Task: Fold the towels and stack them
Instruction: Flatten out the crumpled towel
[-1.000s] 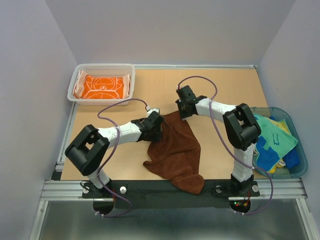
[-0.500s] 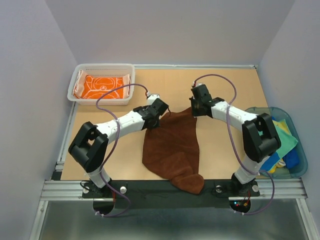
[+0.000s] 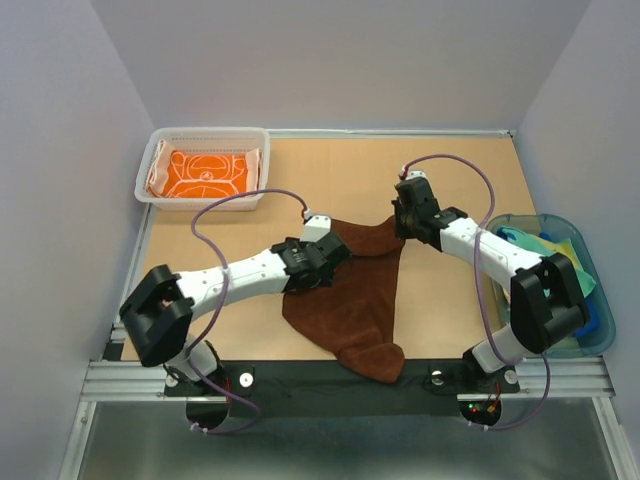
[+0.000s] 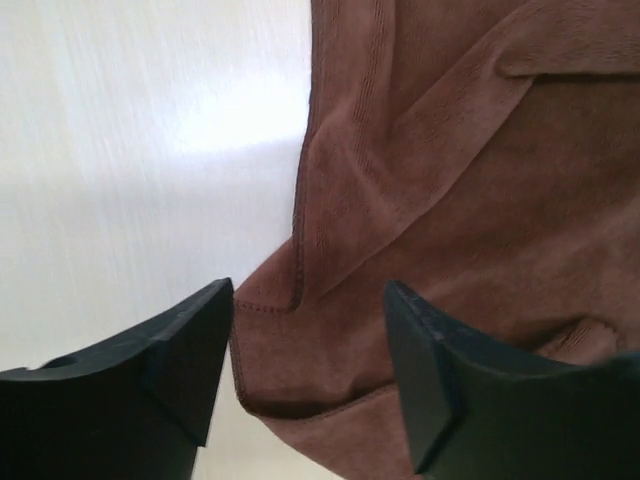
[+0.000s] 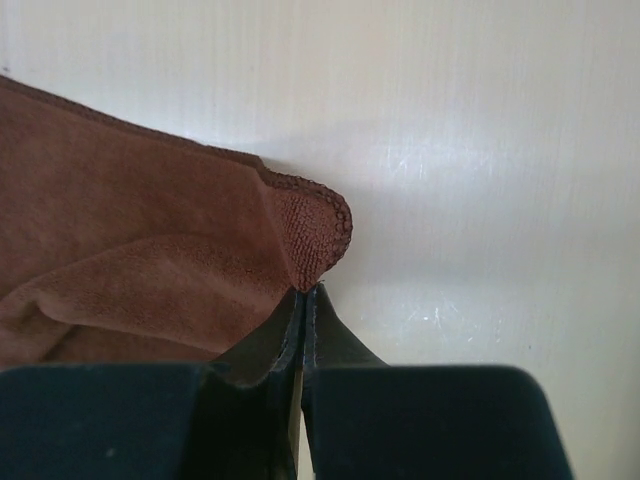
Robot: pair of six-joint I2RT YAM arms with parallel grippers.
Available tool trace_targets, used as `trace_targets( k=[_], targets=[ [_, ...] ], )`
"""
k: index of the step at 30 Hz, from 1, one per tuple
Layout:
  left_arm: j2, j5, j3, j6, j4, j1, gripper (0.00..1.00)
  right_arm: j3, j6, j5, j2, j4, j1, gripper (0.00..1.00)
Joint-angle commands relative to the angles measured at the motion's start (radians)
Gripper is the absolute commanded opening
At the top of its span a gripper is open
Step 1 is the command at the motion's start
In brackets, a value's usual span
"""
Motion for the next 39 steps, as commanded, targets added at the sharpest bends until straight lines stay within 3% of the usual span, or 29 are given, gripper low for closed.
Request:
trace_targets(
  k=[1, 3, 6, 9, 23, 33, 39],
  targets=[
    [-0.235, 0.104, -0.079, -0.012, 0.153, 0.011, 0.76, -0.038, 0.000, 0.028, -0.034, 0.017, -0.002, 0.01],
    [-0.275, 0.123, -0.134, -0.018, 0.209, 0.079, 0.83, -0.053, 0.002, 0.030, -0.037, 0.018, -0.005, 0.01],
    [-0.285, 0.184, -0.165, 0.032, 0.261, 0.197, 0.87, -0.055, 0.003, 0.020, -0.034, 0.018, -0.008, 0.01],
    [-0.208, 0.254, -0.129, 0.105, 0.347, 0.311, 0.84, -0.056, 0.006, 0.007, -0.028, 0.020, -0.008, 0.01],
    [0.333, 0.246, 0.331, 0.333, 0.294, 0.392, 0.67, -0.044, -0.001, -0.050, -0.009, 0.035, -0.008, 0.01],
    [0.508, 0.284, 0.488, 0.353, 0.260, 0.412, 0.60, -0.053, -0.011, -0.064, -0.003, 0.052, -0.008, 0.01],
    [0.533, 0.329, 0.459, 0.338, 0.280, 0.411, 0.60, -0.059, -0.014, -0.067, 0.000, 0.058, -0.008, 0.01]
  ],
)
